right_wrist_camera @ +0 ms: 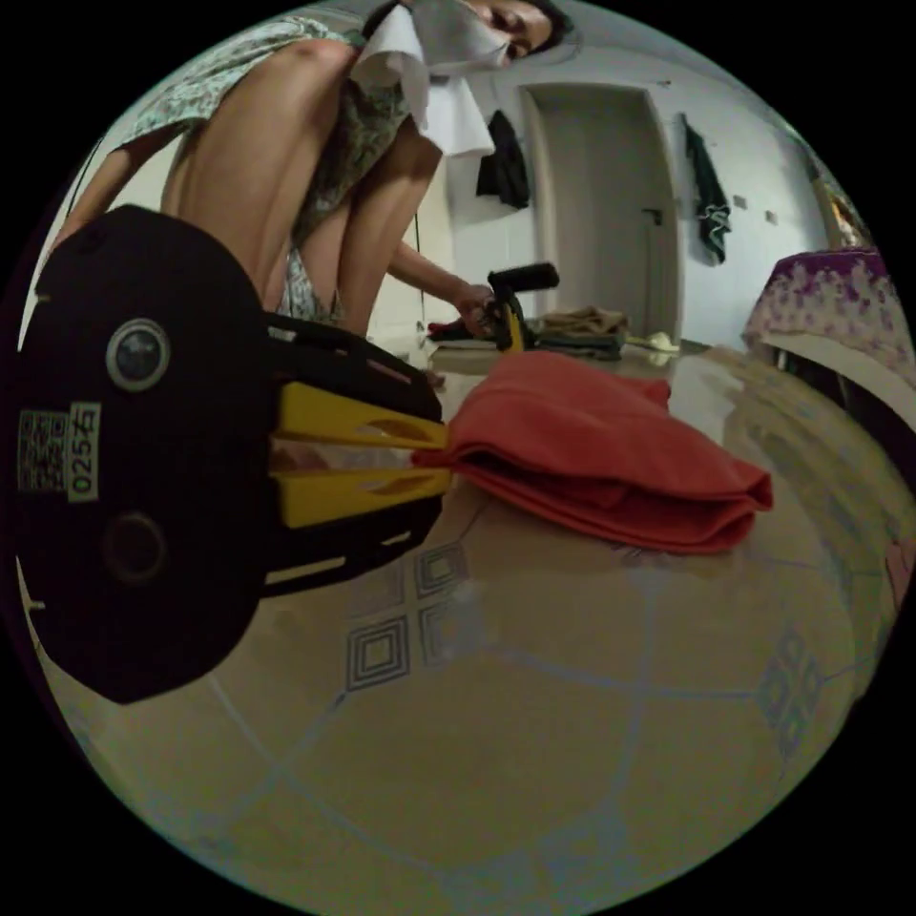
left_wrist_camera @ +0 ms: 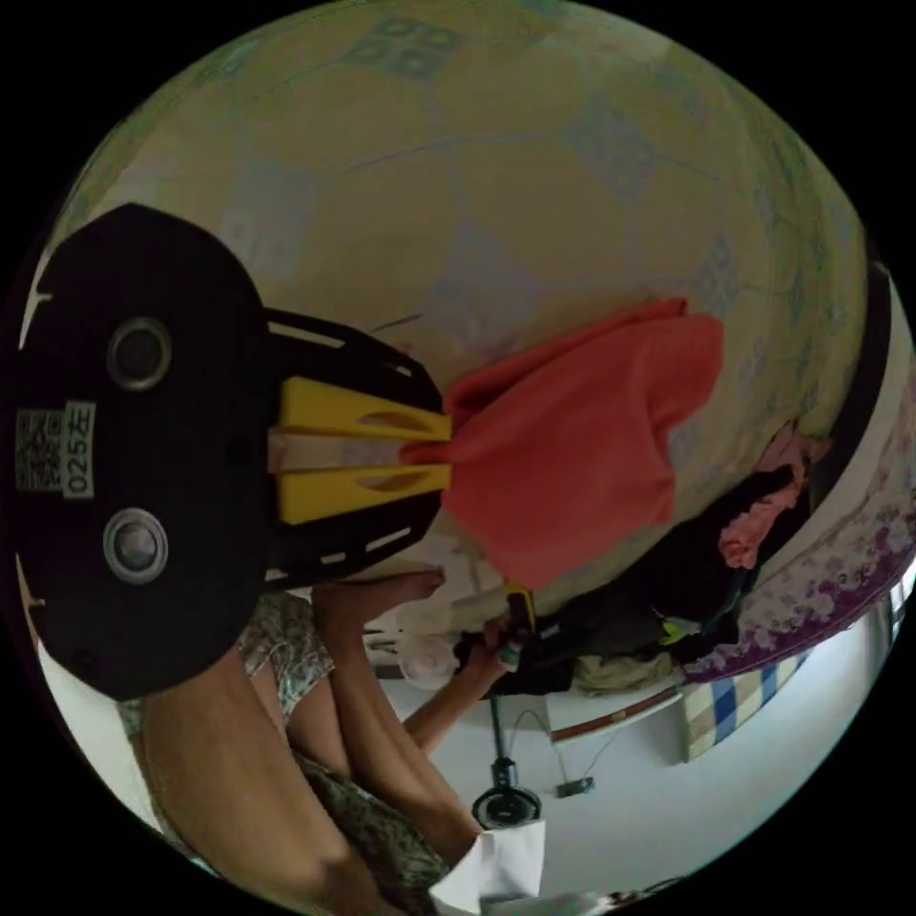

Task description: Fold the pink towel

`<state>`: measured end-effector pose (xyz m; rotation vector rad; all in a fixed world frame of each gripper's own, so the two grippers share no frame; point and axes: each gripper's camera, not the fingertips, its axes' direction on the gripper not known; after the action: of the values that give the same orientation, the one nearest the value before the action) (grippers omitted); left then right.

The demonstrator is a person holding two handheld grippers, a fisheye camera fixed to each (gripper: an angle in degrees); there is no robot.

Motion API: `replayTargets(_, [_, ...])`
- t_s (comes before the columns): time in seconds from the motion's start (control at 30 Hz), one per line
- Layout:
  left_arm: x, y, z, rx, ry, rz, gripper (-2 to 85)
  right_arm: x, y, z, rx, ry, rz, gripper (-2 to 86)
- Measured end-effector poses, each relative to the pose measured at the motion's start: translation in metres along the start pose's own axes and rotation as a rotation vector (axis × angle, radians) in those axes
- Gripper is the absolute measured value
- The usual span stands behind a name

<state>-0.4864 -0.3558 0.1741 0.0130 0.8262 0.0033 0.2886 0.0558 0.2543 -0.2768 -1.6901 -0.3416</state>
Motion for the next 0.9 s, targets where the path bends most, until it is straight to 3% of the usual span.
replayTargets(0.1, [0.0,0.044,-0.031,0.264,-0.048,-0.159,1.4,-0.017,0.024,-0.005,0.101,-0.005,0.008,7.5])
replayTargets(0.2, [0.005,0.052,-0.073,0.49,-0.02,-0.172,2.7,-0.064,0.04,-0.041,0.343,-0.041,-0.075,8.9])
replayTargets(0.27, [0.021,0.028,-0.08,0.506,-0.059,-0.058,2.4,-0.12,0.033,-0.05,0.456,0.134,-0.234,8.7])
replayTargets(0.33, [0.049,-0.022,-0.062,0.411,-0.244,0.155,1.1,-0.181,0.0,-0.031,0.472,0.404,-0.417,10.1])
replayTargets(0.43, [0.066,-0.082,-0.032,0.309,-0.338,0.378,1.9,-0.2,-0.056,0.001,0.372,0.579,-0.532,8.4])
replayTargets(0.57, [0.063,-0.145,0.001,-0.032,-0.258,0.542,4.6,-0.182,-0.125,0.027,0.074,0.534,-0.549,10.4])
replayTargets(0.63, [0.067,-0.165,0.022,-0.184,-0.341,0.631,4.9,-0.17,-0.155,0.036,-0.035,0.445,-0.487,13.3])
replayTargets(0.8, [0.072,-0.175,0.068,-0.485,-0.453,0.691,2.7,-0.152,-0.181,0.067,-0.213,0.45,-0.421,11.9])
replayTargets(0.9, [0.068,-0.175,0.081,-0.483,-0.483,0.594,-0.8,-0.152,-0.178,0.077,-0.254,0.359,-0.408,6.9])
